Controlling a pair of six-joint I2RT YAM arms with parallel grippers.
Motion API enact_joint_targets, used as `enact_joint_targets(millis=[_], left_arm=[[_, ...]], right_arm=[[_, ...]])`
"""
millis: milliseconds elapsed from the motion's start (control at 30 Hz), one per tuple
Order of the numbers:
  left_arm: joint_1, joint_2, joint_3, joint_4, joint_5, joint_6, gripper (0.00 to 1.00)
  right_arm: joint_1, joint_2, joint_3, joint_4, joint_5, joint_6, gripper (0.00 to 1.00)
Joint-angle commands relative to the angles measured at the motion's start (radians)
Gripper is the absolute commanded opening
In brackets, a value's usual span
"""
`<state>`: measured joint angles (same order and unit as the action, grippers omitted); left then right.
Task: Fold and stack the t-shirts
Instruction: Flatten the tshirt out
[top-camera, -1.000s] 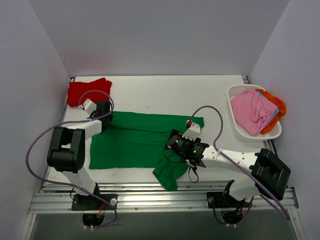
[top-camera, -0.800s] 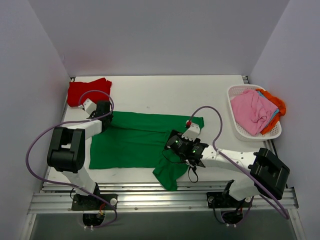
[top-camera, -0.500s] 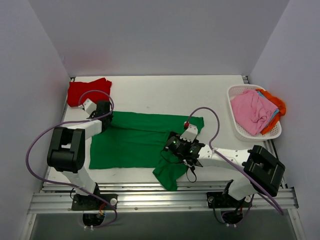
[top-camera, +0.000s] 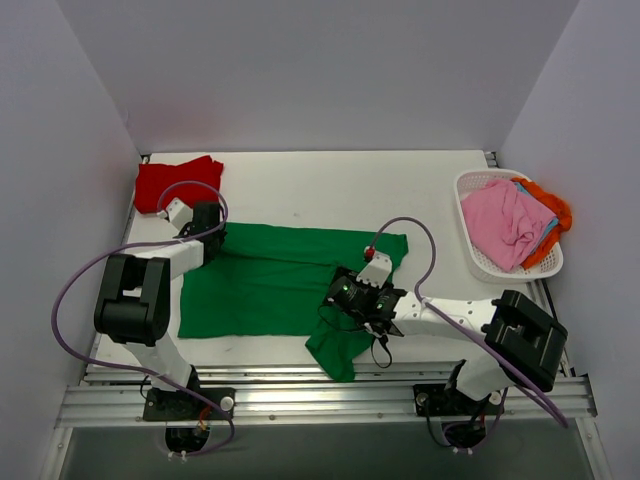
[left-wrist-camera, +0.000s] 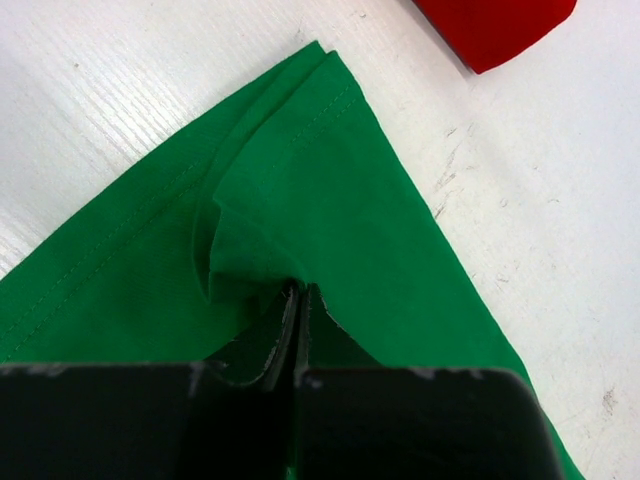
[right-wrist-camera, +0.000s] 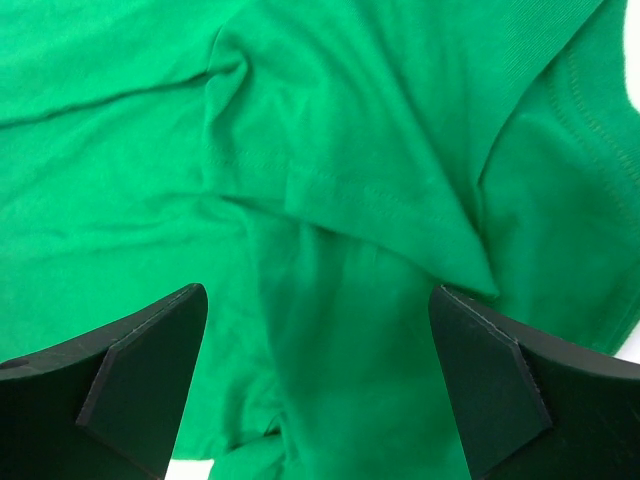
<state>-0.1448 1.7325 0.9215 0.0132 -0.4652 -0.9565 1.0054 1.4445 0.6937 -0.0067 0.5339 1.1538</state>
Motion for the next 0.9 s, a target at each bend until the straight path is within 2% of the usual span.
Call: enact_joint_targets(millis=[0, 567, 867], left_arm=[[0.001, -0.021, -0.006, 0.051, 0.002, 0.015, 0.02], [0.001, -0.025, -0.01, 0.054, 0.002, 0.015, 0.02], [0.001, -0.022, -0.007, 0.056, 0.002, 0.018, 0.02]], right_arm=[[0.024, -0.007, 0.004, -0.024, 0.024, 0.037, 0.88], [0.029, 0.002, -0.01, -0.038, 0.064, 0.053, 0.89], [-0.053, 0.036, -0.062, 0.085, 0.048, 0.0, 0.89]])
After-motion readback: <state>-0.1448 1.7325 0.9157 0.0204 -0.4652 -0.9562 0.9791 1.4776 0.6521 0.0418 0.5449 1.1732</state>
